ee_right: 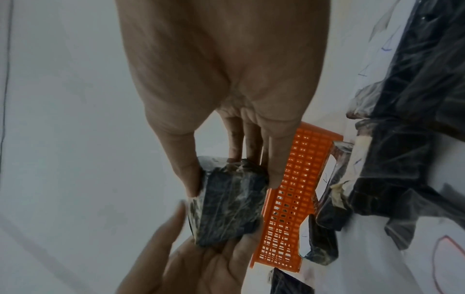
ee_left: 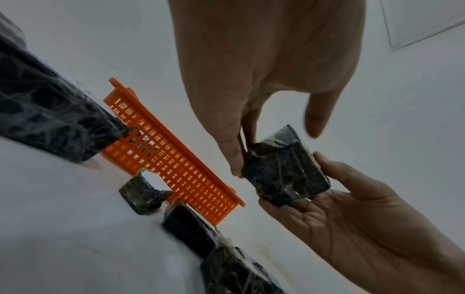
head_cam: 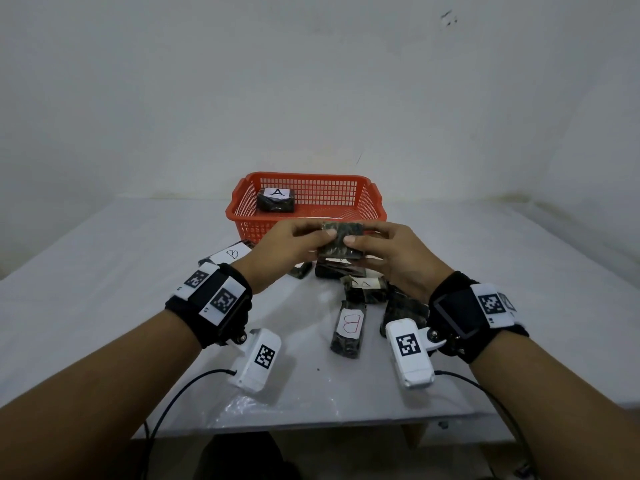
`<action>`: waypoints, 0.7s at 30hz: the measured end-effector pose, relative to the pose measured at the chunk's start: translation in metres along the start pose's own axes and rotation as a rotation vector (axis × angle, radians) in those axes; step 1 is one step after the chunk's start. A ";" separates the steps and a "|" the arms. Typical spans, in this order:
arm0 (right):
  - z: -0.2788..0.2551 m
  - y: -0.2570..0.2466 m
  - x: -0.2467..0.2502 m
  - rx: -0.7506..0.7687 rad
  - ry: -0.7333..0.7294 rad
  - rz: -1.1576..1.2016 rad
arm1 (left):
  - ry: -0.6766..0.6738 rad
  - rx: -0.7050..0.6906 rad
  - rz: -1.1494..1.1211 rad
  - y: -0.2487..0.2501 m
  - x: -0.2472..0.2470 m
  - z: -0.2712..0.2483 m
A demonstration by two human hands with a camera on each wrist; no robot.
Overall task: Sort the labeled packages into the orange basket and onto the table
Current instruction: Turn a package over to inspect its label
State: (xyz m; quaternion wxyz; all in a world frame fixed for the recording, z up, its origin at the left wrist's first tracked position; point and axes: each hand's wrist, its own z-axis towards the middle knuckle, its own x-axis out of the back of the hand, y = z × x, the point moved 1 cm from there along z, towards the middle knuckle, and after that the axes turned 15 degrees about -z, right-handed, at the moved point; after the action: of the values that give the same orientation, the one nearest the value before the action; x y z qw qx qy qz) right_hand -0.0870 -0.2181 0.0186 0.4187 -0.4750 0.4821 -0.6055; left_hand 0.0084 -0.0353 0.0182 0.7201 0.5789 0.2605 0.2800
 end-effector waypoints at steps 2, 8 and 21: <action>0.002 0.000 -0.001 -0.009 0.001 -0.002 | 0.047 -0.021 0.015 -0.001 0.002 0.002; 0.002 -0.001 0.000 0.011 0.003 -0.034 | 0.037 -0.021 -0.015 -0.003 0.003 0.002; 0.002 0.002 -0.001 -0.007 -0.009 -0.046 | -0.006 0.029 -0.085 -0.005 0.005 0.000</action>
State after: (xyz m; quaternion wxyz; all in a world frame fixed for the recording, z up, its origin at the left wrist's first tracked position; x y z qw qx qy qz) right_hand -0.0846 -0.2180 0.0164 0.4051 -0.4900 0.4711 -0.6114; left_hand 0.0128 -0.0329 0.0135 0.7236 0.5785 0.2868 0.2438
